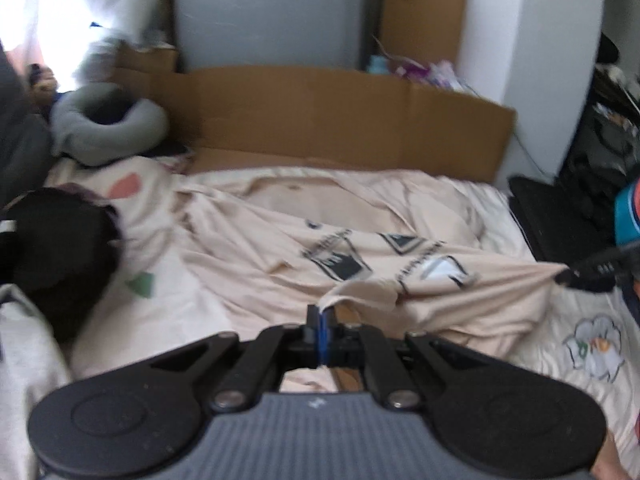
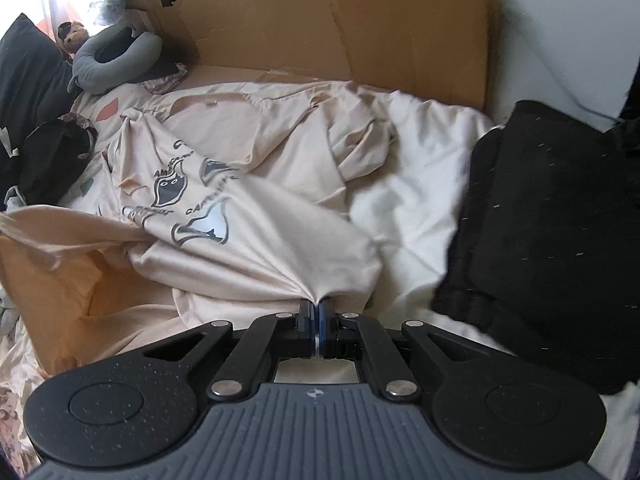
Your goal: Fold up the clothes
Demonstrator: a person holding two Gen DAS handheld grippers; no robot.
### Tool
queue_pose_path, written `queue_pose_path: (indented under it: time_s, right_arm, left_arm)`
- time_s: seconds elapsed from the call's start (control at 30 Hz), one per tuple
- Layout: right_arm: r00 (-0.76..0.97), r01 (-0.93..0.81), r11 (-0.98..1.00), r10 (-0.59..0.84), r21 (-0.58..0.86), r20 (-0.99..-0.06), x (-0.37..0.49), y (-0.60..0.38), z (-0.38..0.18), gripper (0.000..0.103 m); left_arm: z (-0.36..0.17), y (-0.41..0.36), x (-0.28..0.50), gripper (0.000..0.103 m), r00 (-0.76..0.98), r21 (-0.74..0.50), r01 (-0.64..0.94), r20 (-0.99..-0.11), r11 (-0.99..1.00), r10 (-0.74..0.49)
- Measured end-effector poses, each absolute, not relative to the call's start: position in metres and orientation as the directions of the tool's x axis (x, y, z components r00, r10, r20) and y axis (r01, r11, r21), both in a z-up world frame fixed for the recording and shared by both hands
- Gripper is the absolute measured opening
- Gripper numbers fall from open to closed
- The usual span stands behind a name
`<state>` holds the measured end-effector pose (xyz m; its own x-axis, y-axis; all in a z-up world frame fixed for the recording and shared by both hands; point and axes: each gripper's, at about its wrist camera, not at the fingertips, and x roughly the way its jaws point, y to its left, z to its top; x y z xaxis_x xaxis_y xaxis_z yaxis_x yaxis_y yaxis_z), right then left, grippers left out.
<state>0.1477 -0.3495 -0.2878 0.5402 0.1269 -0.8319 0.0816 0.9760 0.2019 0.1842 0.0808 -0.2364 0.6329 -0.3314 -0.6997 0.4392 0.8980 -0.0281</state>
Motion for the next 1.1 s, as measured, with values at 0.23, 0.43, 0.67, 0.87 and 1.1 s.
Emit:
queue_pose_path:
  time_s: [0.23,0.43,0.67,0.87,1.1]
  right_arm:
    - [0.539,0.082,0.983,0.095,0.164,-0.837,0.128,-0.362,-0.264,0.000]
    - [0.521,0.098,0.986,0.063,0.133,-0.851,0.112,-0.372,-0.253,0.000]
    - [0.520,0.127,0.987,0.017,0.097,-0.854,0.102,-0.391,-0.238,0.000]
    - [0.493,0.129,0.986,0.026,0.103,-0.870,0.098,-0.397,-0.251,0.000]
    - [0.447,0.094,0.987,0.074,0.129,-0.892,0.092,-0.378,-0.292,0.013]
  left_arm:
    - [-0.208,0.119,0.175,0.000,0.680,-0.073,0.342,-0.669,0.937,-0.300]
    - [-0.199,0.144,0.156,0.000,0.699,-0.091,0.284,-0.662,0.955,-0.271]
    - [-0.192,0.168,0.130,0.000,0.707,-0.102,0.222,-0.668,0.970,-0.232]
    - [-0.196,0.183,0.107,0.000,0.716,-0.067,0.160,-0.679,0.985,-0.162]
    - [-0.209,0.210,0.096,0.000,0.708,-0.047,0.058,-0.702,0.997,-0.074]
